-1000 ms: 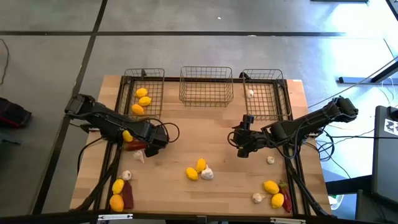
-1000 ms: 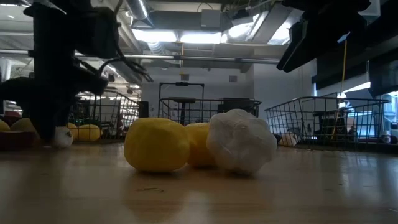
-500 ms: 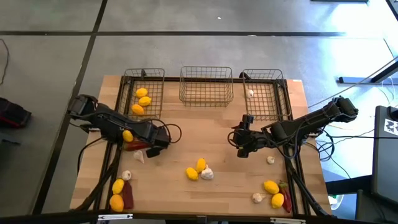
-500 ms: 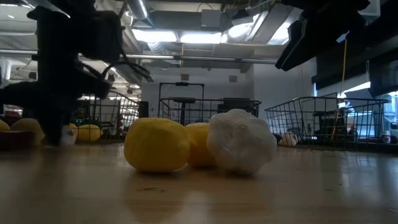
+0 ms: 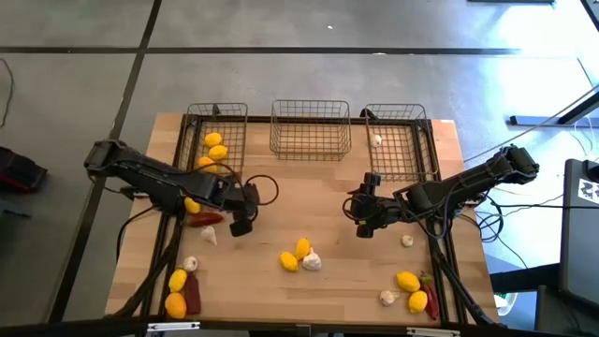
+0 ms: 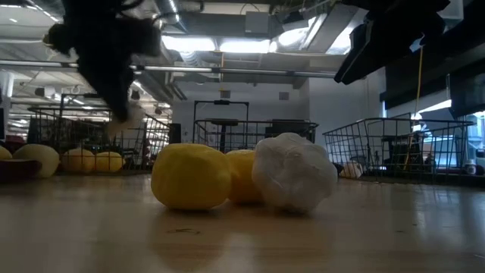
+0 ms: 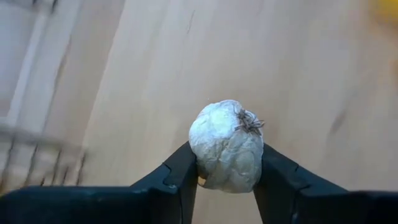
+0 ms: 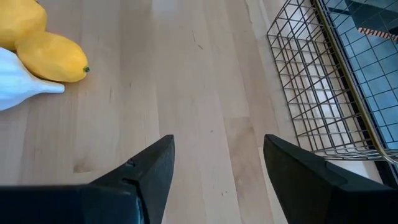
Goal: Sort produce into baskets
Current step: Put the white garlic into the right gold wire basket
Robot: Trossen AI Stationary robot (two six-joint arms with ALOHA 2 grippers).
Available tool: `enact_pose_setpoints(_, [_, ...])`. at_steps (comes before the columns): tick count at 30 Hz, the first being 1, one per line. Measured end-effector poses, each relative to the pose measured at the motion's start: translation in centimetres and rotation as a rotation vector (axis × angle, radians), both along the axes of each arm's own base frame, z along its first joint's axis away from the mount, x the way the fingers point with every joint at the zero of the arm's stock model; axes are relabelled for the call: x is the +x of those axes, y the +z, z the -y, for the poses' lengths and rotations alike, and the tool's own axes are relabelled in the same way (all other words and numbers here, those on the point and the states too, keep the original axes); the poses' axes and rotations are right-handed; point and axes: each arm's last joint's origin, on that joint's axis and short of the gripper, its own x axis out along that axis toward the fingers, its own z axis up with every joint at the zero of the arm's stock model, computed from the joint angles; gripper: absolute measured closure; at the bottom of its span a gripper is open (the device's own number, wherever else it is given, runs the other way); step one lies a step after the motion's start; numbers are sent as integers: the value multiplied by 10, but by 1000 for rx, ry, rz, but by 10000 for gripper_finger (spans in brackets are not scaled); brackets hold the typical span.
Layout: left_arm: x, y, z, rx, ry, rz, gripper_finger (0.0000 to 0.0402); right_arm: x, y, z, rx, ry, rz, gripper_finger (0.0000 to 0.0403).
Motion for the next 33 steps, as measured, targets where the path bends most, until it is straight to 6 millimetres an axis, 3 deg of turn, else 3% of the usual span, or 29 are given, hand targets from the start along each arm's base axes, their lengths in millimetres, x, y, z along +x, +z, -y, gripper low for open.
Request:
enact_pose_setpoints(18, [46, 48, 8, 69, -224, 665, 281, 2, 2, 0, -34, 19, 16, 160])
enact_pose_setpoints(33, [59, 73, -3, 107, -184, 949, 281, 15, 15, 3, -261, 79, 128, 160])
